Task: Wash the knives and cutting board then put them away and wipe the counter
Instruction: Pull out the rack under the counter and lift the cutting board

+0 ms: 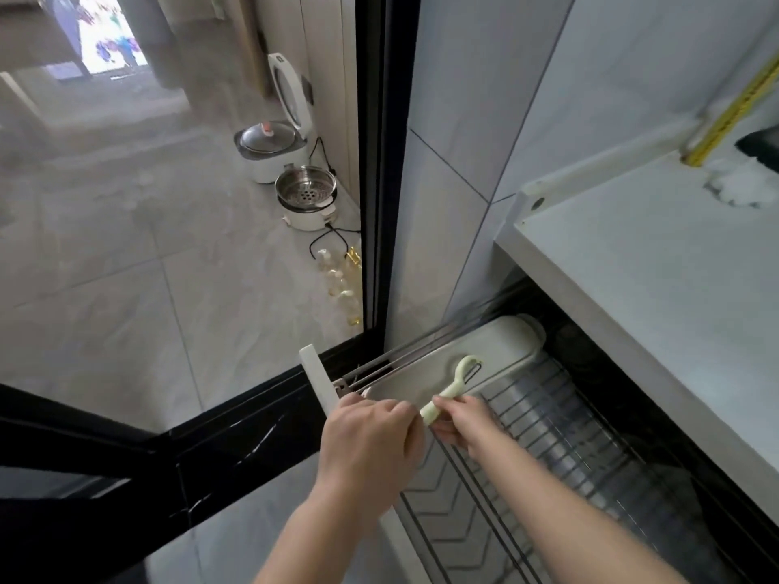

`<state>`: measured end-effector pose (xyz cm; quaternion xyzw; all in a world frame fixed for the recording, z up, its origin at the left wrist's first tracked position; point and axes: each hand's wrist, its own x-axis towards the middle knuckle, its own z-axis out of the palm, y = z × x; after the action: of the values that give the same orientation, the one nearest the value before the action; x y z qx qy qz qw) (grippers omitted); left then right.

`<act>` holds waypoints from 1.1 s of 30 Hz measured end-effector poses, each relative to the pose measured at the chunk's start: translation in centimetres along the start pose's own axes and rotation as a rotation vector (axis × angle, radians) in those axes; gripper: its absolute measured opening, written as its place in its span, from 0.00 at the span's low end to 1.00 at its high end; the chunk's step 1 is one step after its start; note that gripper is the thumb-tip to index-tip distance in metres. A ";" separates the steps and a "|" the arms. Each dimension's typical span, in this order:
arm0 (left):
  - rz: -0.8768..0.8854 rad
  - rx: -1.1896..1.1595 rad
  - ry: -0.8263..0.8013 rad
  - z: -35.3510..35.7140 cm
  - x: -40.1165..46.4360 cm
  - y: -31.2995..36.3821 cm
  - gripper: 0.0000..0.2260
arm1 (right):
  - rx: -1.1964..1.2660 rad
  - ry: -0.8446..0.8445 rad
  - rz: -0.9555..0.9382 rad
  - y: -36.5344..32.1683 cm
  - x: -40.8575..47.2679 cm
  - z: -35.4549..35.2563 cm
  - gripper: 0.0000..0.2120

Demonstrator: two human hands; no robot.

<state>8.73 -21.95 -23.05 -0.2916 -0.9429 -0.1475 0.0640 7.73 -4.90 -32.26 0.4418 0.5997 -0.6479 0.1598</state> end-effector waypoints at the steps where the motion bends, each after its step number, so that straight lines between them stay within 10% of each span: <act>1: -0.003 -0.012 0.008 0.1 0.0 0.0 0.15 | 0.005 0.021 -0.003 0.0 1.0 0.3 0.06; 21: -0.013 0.005 0.024 0.2 0.5 0.1 0.15 | -0.088 0.155 0.000 0.7 3.1 0.6 0.02; 33: -0.122 0.072 -0.507 -4.3 0.8 3.1 0.13 | -0.241 -0.027 -0.065 -1.3 -18.2 -10.8 0.07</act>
<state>9.99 -20.44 -18.00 -0.2593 -0.9493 -0.0398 -0.1732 21.05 -0.55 -16.39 0.3908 0.6849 -0.5820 0.1986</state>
